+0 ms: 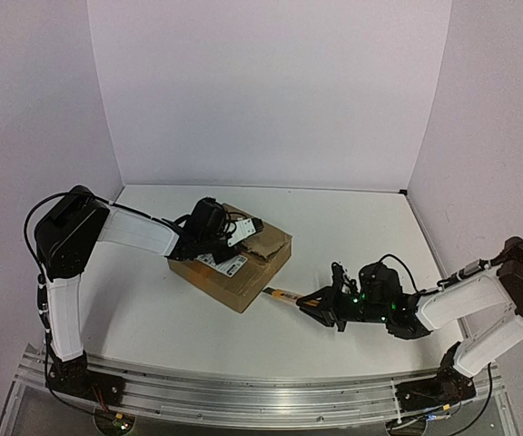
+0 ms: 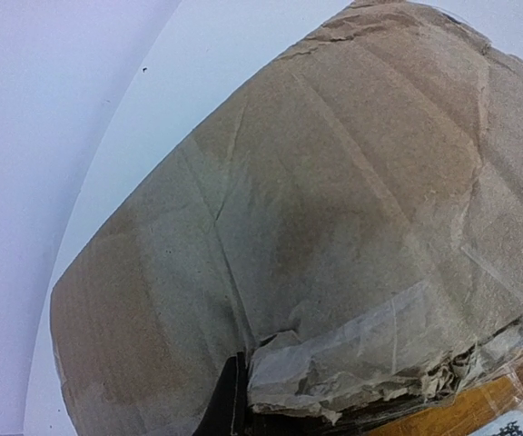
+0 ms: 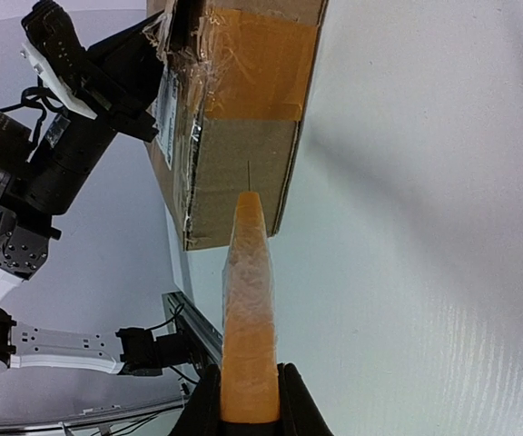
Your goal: Unpack the express box
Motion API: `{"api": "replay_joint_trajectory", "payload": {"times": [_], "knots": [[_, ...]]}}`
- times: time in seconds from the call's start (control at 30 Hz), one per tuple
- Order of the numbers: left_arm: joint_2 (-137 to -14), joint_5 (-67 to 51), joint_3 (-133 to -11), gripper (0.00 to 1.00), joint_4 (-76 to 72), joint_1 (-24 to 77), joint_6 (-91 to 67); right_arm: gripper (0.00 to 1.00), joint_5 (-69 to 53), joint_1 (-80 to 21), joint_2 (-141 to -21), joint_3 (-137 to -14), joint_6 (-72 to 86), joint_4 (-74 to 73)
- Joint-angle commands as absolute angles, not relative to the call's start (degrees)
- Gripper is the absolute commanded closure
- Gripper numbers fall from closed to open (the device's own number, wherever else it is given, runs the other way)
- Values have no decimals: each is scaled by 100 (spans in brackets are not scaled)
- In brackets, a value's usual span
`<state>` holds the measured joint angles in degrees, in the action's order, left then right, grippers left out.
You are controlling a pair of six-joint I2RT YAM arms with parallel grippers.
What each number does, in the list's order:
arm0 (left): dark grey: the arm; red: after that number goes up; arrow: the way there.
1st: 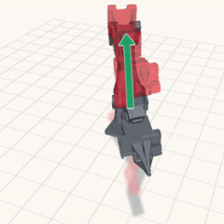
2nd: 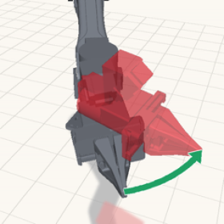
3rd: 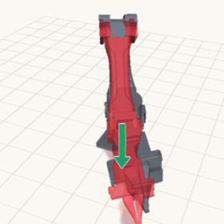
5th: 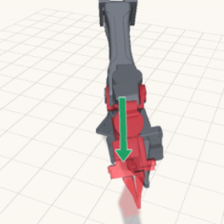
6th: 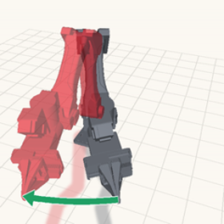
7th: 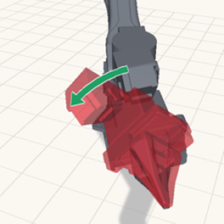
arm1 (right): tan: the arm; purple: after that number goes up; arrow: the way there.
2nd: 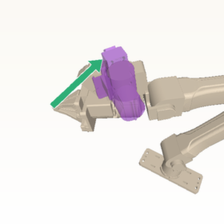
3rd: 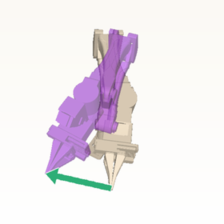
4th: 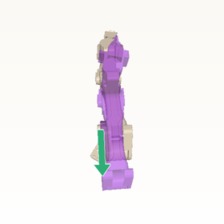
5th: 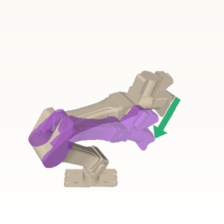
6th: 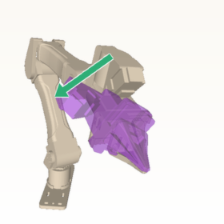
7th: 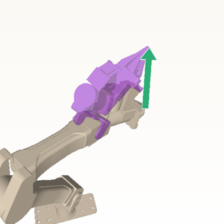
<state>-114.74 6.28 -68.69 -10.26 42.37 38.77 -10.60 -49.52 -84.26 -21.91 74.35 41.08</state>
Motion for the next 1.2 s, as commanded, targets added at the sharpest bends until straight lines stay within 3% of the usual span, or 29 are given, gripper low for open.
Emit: {"api": "replay_joint_trajectory", "payload": {"times": [0.0,0.53,0.8,1.17], "knots": [[-11409,626,-6993,100,-462,4280,3430,100,-1213,-4948,-8591,-2384,7620,5080],[-11376,494,-6938,100,-376,4283,3428,100,-1004,-4944,-8792,-2383,7712,5411],[-11324,-764,-6960,100,453,4289,3236,100,512,-4942,-8741,-2339,7486,5743],[-11218,-1228,-6669,100,658,4289,3733,100,1763,-4718,-8285,-1983,7125,5763]]}}
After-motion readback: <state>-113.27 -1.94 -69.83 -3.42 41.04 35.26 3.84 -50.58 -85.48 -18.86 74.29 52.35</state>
